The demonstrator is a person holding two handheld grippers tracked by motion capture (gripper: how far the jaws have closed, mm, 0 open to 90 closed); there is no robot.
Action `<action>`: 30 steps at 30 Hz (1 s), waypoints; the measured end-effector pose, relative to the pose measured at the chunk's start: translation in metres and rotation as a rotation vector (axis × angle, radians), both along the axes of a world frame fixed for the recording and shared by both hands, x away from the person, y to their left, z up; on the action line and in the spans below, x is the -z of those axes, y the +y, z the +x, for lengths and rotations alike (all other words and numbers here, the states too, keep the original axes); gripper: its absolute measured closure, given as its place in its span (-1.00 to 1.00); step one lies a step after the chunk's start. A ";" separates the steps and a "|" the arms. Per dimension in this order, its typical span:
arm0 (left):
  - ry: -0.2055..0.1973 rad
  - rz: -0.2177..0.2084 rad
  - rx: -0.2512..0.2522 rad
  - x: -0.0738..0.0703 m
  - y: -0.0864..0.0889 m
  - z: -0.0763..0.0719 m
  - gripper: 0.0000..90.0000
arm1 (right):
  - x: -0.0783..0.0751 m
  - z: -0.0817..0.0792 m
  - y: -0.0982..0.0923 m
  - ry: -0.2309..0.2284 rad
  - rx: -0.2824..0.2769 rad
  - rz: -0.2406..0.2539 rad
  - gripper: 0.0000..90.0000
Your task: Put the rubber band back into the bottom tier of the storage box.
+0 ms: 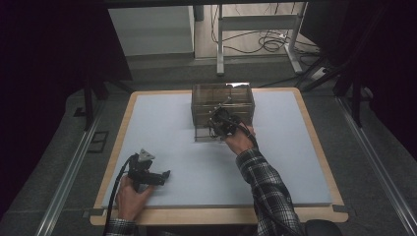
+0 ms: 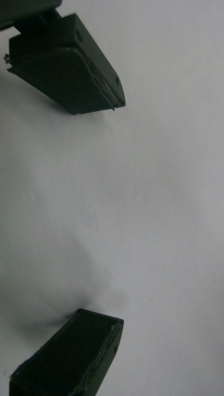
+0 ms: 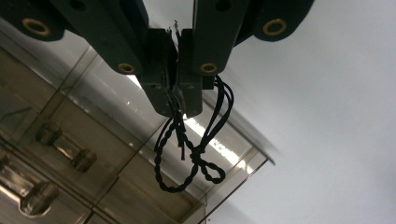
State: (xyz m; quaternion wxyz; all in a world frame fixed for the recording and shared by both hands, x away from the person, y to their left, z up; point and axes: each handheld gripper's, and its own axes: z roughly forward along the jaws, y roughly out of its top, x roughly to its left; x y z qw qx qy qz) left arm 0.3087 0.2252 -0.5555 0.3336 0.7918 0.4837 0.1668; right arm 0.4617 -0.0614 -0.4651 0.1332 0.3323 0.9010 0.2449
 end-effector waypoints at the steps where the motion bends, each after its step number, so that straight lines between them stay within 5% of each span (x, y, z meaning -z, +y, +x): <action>1: 0.000 0.000 0.000 0.000 0.000 0.000 -1.00 | 0.001 0.001 0.001 -0.002 0.002 0.005 0.89; 16: 0.000 -0.001 0.000 0.000 0.000 0.000 -1.00 | 0.020 0.016 0.020 -0.046 0.032 0.017 0.89; 30: 0.000 0.000 0.000 0.000 0.000 0.000 -1.00 | 0.037 0.022 0.025 -0.013 0.029 0.016 0.77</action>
